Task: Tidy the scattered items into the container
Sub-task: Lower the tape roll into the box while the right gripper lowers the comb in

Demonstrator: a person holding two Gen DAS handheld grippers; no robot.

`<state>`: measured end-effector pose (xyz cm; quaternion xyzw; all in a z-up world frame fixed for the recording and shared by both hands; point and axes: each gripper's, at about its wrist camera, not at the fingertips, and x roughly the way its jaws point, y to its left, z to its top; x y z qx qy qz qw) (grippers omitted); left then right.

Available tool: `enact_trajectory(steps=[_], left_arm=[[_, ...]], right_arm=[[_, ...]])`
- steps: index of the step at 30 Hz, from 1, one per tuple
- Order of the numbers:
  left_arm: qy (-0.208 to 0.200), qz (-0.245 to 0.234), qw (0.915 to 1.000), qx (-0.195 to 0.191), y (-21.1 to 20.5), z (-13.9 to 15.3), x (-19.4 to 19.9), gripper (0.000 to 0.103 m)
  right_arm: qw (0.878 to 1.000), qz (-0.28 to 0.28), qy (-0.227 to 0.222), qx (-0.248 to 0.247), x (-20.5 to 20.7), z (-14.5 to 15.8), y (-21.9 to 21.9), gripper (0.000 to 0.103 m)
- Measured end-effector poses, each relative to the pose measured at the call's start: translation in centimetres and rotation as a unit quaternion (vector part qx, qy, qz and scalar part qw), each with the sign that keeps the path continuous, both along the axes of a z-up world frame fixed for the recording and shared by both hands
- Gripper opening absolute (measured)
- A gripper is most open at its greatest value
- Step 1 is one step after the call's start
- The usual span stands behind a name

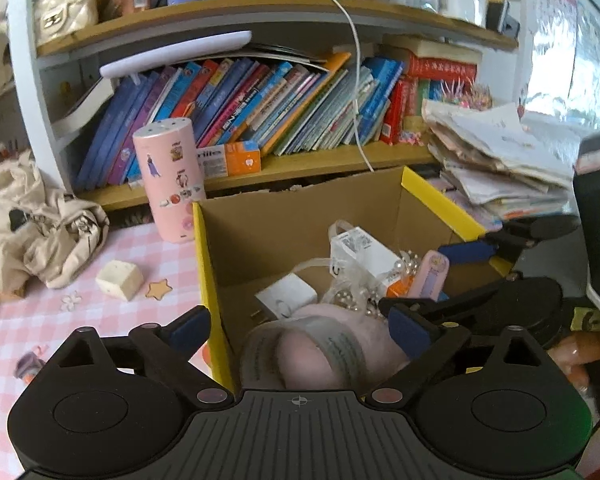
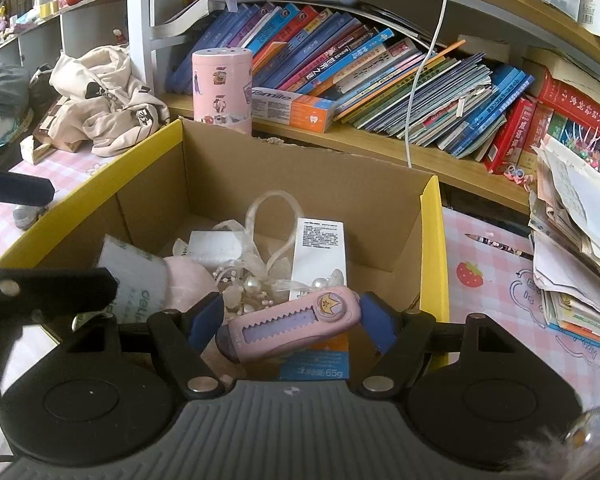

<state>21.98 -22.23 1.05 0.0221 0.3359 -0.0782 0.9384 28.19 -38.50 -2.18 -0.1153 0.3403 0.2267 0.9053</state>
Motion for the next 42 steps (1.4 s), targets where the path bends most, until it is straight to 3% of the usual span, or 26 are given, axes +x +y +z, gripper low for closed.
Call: enact_trajectory(steps=[15, 23, 35, 42], left_arm=[[-0.023, 0.047, 0.9983, -0.026, 2.0, 0.8, -1.6, 0.097], [-0.022, 0.053, 0.9979, -0.031, 2.5, 0.7, -2.4, 0.097], [-0.045, 0.061, 0.9965, -0.035, 3.7, 1.2, -4.9, 0.097], [-0.039, 0.050, 0.9968, -0.050, 5.3, 1.3, -7.0, 0.097]], right_arm=[[1.000, 0.004, 0.008, 0.013, -0.3, 0.3, 0.9, 0.074], [1.000, -0.009, -0.004, 0.018, -1.3, 1.0, 0.7, 0.081], [0.998, -0.048, -0.035, 0.026, -4.7, 2.5, 0.5, 0.087], [0.996, -0.075, -0.044, 0.031, -7.7, 3.1, 1.2, 0.090]])
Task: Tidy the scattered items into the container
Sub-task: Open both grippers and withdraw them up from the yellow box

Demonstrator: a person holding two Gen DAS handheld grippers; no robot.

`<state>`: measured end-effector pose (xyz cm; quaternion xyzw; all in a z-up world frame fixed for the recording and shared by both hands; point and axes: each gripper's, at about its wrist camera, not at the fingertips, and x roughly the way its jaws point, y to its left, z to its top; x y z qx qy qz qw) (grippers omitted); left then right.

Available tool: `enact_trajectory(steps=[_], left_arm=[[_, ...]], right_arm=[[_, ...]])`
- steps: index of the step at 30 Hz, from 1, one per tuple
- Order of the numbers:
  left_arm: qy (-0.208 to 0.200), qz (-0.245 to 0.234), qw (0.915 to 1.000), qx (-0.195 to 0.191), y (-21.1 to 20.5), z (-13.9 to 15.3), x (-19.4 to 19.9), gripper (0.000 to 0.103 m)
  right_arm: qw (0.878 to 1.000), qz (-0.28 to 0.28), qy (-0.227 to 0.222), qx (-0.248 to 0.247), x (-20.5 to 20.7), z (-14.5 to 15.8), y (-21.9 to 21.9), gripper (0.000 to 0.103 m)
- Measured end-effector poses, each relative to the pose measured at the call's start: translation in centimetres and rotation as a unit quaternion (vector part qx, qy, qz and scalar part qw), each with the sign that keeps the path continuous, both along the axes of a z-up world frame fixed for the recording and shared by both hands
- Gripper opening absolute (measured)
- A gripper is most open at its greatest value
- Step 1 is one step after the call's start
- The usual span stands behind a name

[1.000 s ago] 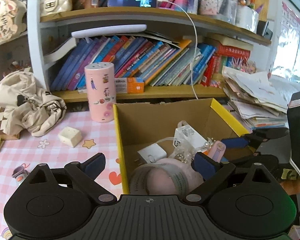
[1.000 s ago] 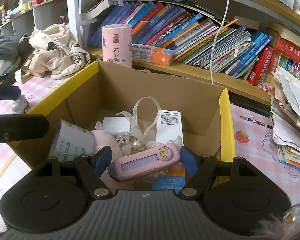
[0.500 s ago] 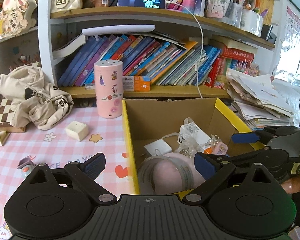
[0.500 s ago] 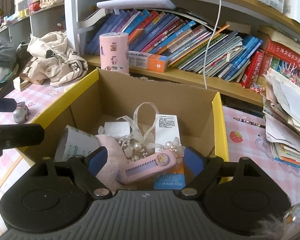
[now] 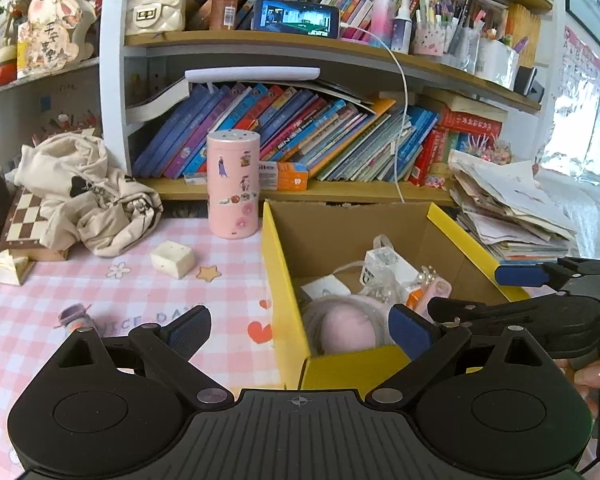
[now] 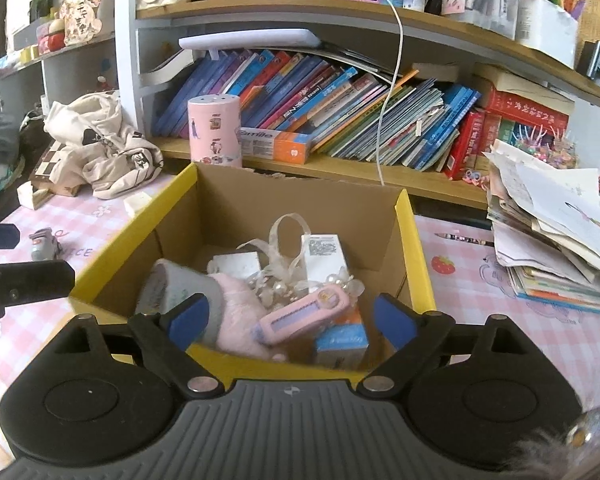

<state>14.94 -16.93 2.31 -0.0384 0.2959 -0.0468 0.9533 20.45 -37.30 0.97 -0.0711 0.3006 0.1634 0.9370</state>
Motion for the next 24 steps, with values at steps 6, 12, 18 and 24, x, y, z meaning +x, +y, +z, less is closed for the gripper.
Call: enact_trajectory(steps=[6, 12, 18, 24], left_arm=[[0.012, -0.010, 0.9998, -0.015, 1.9, -0.2, -2.1, 0.097], [0.013, -0.013, 0.9996, -0.021, 4.1, -0.2, -4.0, 0.097], [0.031, -0.020, 0.9992, -0.018, 5.8, -0.9, -5.8, 0.097], [0.039, -0.026, 0.9988, -0.015, 7.3, -1.2, -7.7, 0.097]], right_arm=[[1.000, -0.002, 0.001, -0.005, -2.8, 0.1, 2.3, 0.090], [1.000, -0.010, 0.003, -0.007, -5.7, 0.0, 4.5, 0.091], [1.000, -0.022, 0.020, -0.004, -8.5, -0.5, 6.2, 0.094], [0.999, -0.041, 0.035, 0.006, -10.6, -0.8, 7.6, 0.097]])
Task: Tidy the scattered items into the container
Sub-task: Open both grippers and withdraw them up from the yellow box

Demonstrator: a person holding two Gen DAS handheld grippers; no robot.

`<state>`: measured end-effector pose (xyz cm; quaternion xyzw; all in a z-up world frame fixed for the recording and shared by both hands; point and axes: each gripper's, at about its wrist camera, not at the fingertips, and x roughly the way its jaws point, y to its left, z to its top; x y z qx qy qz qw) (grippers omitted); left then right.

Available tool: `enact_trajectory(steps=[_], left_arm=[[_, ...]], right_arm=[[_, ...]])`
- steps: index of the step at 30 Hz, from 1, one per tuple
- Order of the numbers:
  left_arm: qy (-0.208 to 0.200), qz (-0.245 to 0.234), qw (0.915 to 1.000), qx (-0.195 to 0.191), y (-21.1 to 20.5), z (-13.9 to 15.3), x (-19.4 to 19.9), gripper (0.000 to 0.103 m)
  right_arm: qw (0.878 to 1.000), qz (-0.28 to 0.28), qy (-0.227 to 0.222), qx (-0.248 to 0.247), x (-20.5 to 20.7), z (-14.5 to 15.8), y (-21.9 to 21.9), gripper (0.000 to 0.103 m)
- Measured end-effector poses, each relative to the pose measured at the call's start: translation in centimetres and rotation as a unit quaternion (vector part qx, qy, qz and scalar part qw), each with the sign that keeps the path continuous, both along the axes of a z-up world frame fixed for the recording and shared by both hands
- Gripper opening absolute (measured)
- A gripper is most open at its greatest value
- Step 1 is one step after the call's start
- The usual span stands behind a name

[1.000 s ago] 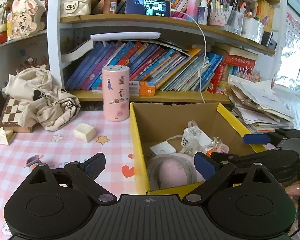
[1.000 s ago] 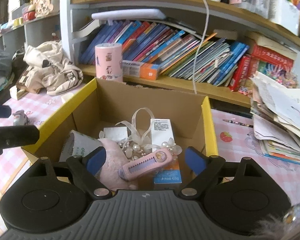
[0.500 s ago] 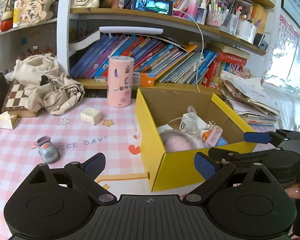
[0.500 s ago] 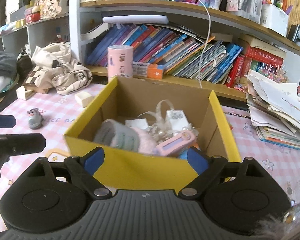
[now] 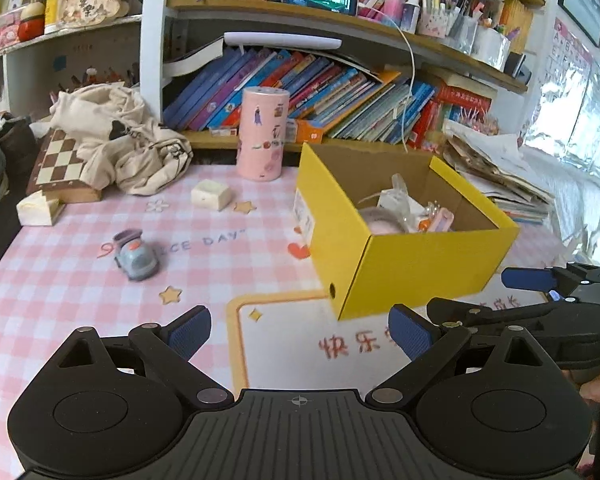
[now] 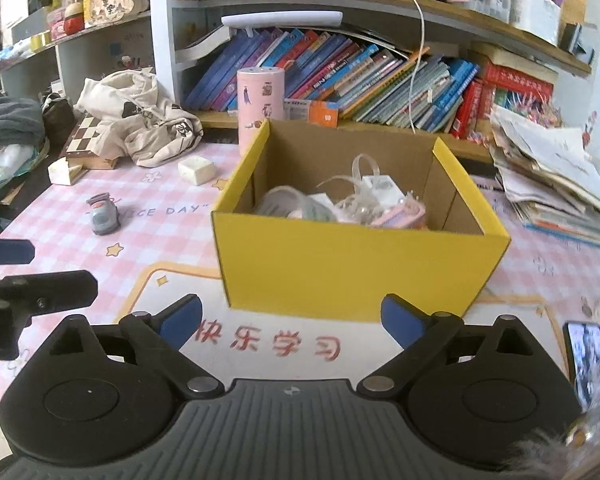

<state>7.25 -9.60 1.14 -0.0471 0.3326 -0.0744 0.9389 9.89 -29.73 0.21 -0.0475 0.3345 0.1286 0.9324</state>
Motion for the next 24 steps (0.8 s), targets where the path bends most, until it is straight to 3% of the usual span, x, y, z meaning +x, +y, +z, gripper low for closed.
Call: enact_trajectory(steps=[15, 24], left_arm=[[-0.005, -0.009, 0.9999, 0.004, 4.0, 0.1, -3.7, 0.097], [-0.003, 0.007, 1.0000, -0.002, 7.0, -0.2, -5.7, 0.097]], right_arm=[[1.000, -0.011, 0.005, 0.012, -4.9, 0.0, 4.1, 0.100], [1.000, 0.020, 0.006, -0.003, -6.5, -0.1, 7.9, 0.102]])
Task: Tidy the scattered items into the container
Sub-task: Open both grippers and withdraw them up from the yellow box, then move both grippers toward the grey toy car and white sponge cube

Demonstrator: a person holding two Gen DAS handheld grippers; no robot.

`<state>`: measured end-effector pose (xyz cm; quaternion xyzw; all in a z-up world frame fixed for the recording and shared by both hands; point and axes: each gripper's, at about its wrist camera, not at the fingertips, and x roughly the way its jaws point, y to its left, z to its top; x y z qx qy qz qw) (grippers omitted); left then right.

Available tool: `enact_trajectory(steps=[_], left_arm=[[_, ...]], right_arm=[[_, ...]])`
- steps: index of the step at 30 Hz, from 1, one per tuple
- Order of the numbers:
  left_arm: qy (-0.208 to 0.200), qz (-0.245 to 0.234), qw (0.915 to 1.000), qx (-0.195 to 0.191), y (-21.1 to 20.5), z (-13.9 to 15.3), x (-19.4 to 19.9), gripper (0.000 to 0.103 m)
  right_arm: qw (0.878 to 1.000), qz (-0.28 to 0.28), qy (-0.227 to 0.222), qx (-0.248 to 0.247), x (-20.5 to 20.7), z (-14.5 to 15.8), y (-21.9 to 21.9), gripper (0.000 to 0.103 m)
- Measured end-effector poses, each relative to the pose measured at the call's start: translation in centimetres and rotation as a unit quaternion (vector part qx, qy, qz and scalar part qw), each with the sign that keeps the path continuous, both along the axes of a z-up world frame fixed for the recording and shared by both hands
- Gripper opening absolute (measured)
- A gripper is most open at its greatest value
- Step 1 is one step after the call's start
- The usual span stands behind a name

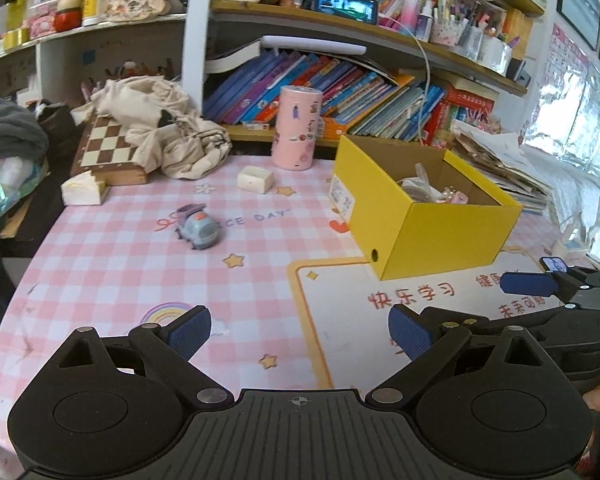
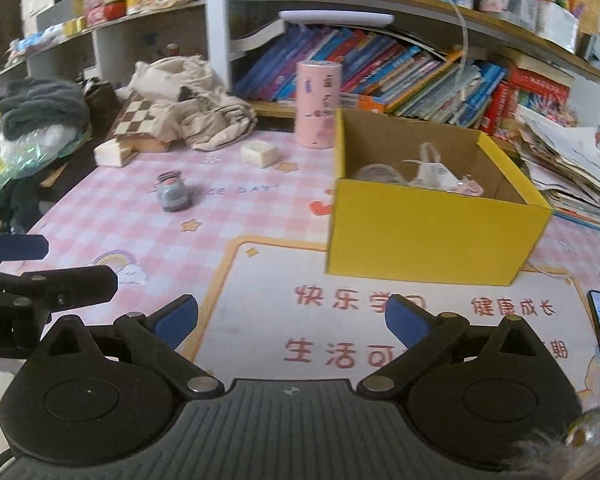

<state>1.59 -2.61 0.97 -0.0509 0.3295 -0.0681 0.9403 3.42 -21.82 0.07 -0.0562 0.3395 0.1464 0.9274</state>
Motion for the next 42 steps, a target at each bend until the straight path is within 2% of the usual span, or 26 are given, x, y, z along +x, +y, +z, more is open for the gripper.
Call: enact_trajectory(steps=[13, 21, 30, 42], left_arm=[[0.012, 0.057, 0.9982, -0.016, 4.6, -0.4, -1.9, 0.097], [0.029, 0.075, 0.9965, -0.025, 5.7, -1.3, -1.7, 0.097], [0.029, 0.092, 0.9953, -0.010, 6.1, -1.0, 0.4, 0.097], [0.047, 0.114, 0.9923, -0.011, 6.8, -1.9, 4.6, 0.097]], right_arm=[[0.998, 0.055, 0.008, -0.028, -0.3, -0.3, 5.5, 0.103], [0.996, 0.079, 0.024, -0.034, 0.1, -1.2, 6.9, 0.103], [0.996, 0.084, 0.028, -0.023, 3.3, -1.4, 7.4, 0.103], [0.994, 0.094, 0.044, -0.020, 8.9, -2.2, 8.3, 0.103]])
